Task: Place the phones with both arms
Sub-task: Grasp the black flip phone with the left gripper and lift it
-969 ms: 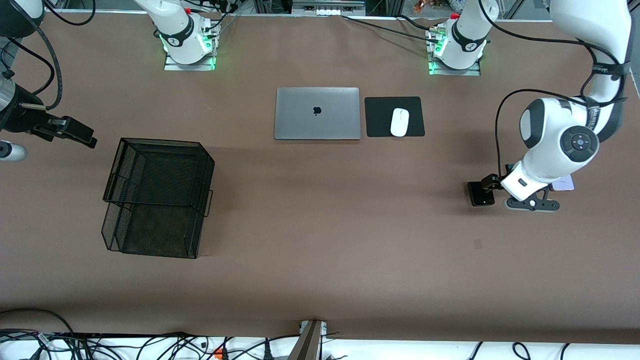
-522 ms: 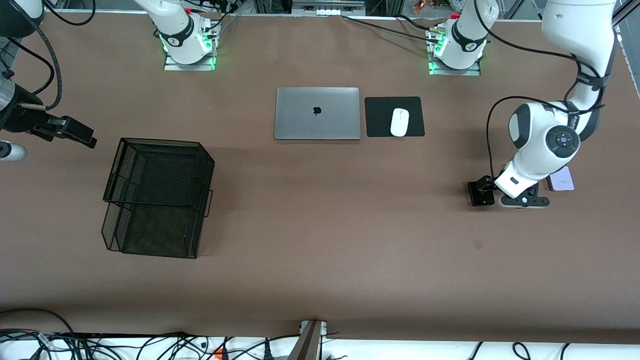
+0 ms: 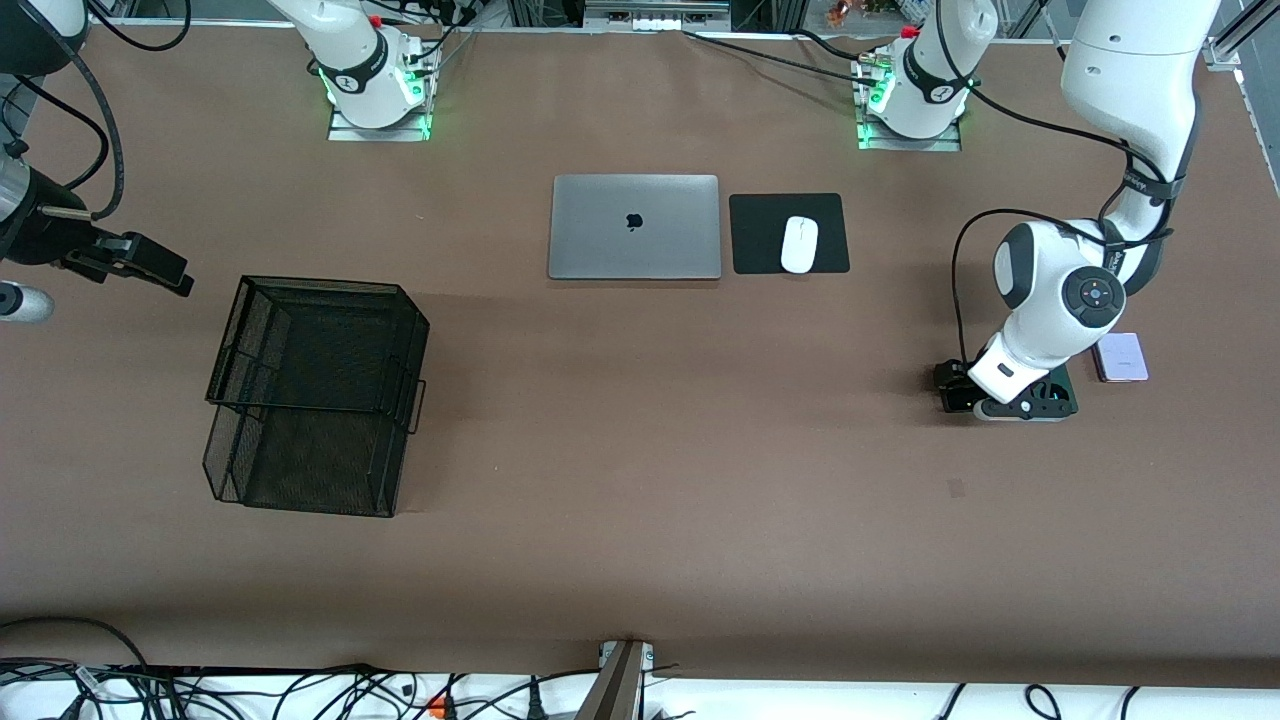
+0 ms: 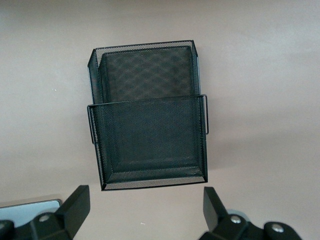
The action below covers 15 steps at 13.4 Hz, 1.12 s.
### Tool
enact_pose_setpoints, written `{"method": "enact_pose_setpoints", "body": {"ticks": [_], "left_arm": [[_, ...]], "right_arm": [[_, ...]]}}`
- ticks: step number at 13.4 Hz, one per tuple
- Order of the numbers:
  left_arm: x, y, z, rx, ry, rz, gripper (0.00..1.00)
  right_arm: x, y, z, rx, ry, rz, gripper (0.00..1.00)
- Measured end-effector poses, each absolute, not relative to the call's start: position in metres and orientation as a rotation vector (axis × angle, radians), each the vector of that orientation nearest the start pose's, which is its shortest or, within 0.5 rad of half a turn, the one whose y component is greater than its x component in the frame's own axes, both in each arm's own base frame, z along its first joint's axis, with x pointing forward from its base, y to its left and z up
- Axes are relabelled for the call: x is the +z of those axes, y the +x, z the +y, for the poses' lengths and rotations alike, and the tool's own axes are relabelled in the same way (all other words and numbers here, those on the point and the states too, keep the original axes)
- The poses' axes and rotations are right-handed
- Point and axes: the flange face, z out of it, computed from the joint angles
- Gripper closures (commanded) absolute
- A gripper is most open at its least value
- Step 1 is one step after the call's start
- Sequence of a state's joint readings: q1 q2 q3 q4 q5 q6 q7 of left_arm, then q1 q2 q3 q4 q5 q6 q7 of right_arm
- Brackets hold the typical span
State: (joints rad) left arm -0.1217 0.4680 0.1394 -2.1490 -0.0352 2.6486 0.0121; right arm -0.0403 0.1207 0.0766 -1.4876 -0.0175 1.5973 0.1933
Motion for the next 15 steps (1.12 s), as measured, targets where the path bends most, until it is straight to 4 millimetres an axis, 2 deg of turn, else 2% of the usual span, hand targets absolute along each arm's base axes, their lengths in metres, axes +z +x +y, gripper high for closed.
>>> {"method": "enact_pose_setpoints", "body": {"ticks": [4, 10, 12, 13, 15], "left_arm": [[0.177, 0.570, 0.013, -0.053, -3.122, -0.128, 0.00], [0.167, 0.568, 0.015, -0.034, -3.125, -0.149, 0.00], [0.162, 0.567, 0.015, -0.027, -3.127, -0.167, 0.18], [0.160, 0.567, 0.016, -0.030, -3.135, -0.200, 0.35], [0.162, 0.568, 0.018, -0.050, -3.141, -0.233, 0.76]], "right_arm": [[0.597, 0.593, 0.017, 0.015, -3.141, 0.248, 0.00], [0.597, 0.593, 0.016, 0.015, -3.141, 0.249, 0.00], [0.597, 0.593, 0.016, 0.015, -3.141, 0.249, 0.00], [0.597, 0.593, 0.016, 0.015, -3.141, 0.249, 0.00], [0.597, 0.593, 0.016, 0.015, -3.141, 0.248, 0.00]]}}
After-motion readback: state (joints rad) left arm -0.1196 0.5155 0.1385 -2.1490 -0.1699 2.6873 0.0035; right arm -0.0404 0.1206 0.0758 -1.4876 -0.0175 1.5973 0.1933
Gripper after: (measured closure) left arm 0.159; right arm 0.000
